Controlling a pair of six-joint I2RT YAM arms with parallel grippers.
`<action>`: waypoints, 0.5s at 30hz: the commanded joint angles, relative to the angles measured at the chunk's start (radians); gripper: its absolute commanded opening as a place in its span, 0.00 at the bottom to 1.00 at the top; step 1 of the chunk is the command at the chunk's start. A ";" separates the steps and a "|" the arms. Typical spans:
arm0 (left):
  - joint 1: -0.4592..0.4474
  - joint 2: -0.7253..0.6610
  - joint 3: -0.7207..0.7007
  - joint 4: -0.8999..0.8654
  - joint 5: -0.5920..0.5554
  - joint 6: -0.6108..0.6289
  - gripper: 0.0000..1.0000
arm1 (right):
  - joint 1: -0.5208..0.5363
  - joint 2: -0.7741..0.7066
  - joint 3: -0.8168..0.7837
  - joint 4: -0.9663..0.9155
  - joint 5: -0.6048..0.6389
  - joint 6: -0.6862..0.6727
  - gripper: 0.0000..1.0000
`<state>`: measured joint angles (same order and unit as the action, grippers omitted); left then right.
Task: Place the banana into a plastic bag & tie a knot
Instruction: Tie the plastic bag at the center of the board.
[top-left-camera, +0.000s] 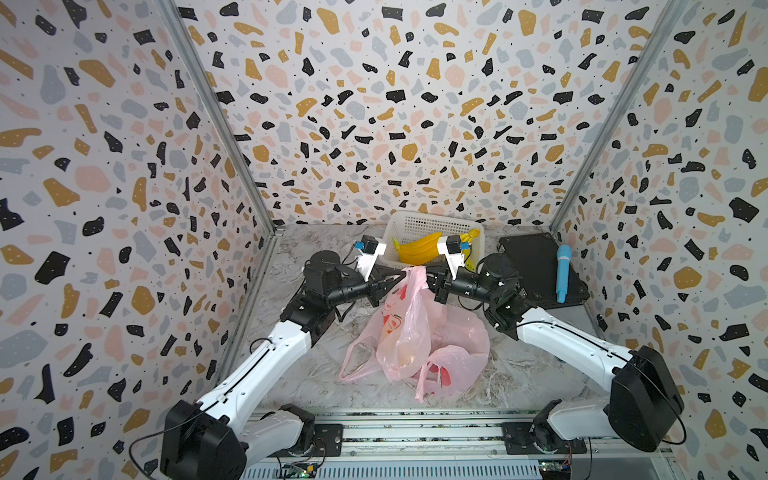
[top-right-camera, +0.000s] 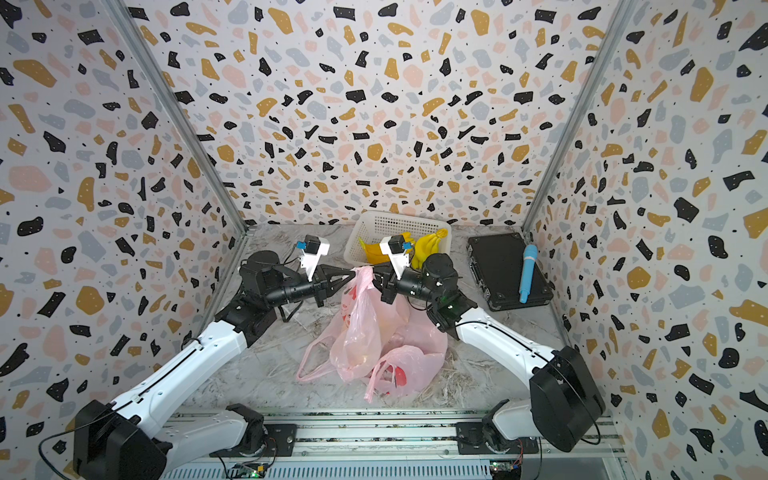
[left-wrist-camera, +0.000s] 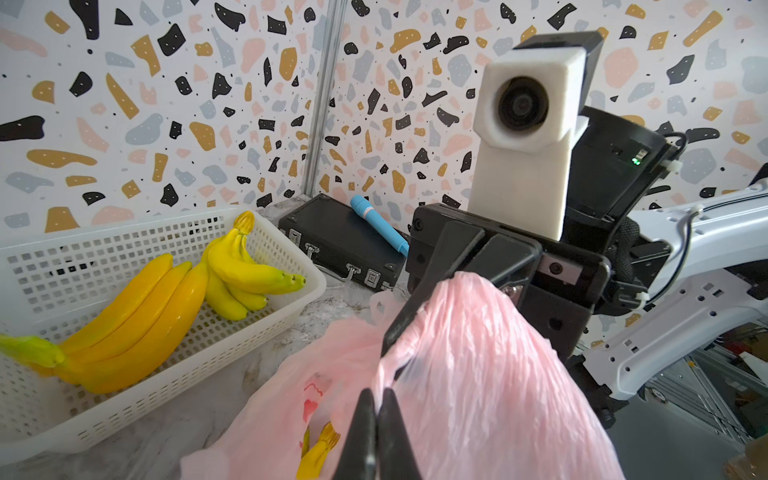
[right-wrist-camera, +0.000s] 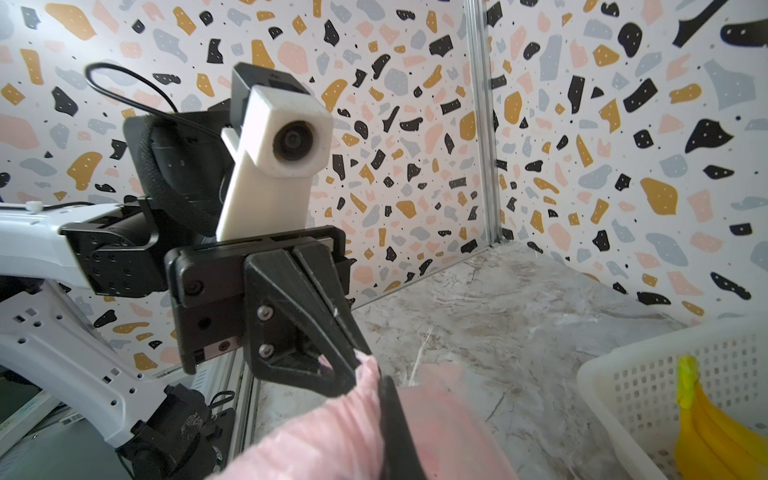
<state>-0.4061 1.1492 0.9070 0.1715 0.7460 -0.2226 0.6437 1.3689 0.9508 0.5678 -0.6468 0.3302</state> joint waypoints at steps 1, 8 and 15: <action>0.009 -0.017 -0.018 0.010 -0.037 0.009 0.00 | -0.003 -0.045 0.045 -0.188 0.041 -0.022 0.06; 0.008 -0.049 -0.072 0.044 -0.046 -0.025 0.00 | -0.004 -0.152 0.044 -0.455 0.118 -0.034 0.30; 0.007 -0.049 -0.090 0.066 -0.040 -0.044 0.00 | -0.003 -0.267 0.007 -0.586 0.093 0.041 0.36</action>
<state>-0.4019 1.1141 0.8291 0.1684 0.7052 -0.2523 0.6415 1.1500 0.9634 0.0586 -0.5369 0.3309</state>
